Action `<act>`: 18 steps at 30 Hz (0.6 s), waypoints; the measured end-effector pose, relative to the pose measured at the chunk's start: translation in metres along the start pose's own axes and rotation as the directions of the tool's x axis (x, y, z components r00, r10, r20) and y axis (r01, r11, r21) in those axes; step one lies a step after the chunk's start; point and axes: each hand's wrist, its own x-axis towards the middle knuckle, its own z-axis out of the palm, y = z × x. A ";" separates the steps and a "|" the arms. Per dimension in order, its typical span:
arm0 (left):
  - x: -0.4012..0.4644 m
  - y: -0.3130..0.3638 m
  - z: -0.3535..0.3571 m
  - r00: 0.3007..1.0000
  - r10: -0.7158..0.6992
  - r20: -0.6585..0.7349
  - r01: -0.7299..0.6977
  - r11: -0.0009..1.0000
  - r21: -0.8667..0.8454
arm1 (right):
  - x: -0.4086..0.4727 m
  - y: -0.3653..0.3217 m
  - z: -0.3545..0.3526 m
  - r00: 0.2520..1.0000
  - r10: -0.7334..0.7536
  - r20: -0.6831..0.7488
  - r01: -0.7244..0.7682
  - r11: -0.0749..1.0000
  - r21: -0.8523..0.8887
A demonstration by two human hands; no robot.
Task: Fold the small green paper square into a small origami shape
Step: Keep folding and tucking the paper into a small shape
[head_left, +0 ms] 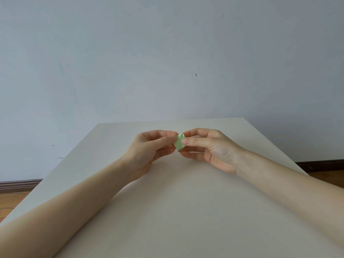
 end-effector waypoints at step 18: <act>0.000 0.001 0.000 0.999 -0.051 0.006 0.051 0.999 -0.002 | 0.001 0.000 -0.001 0.997 -0.036 -0.062 0.036 0.999 -0.009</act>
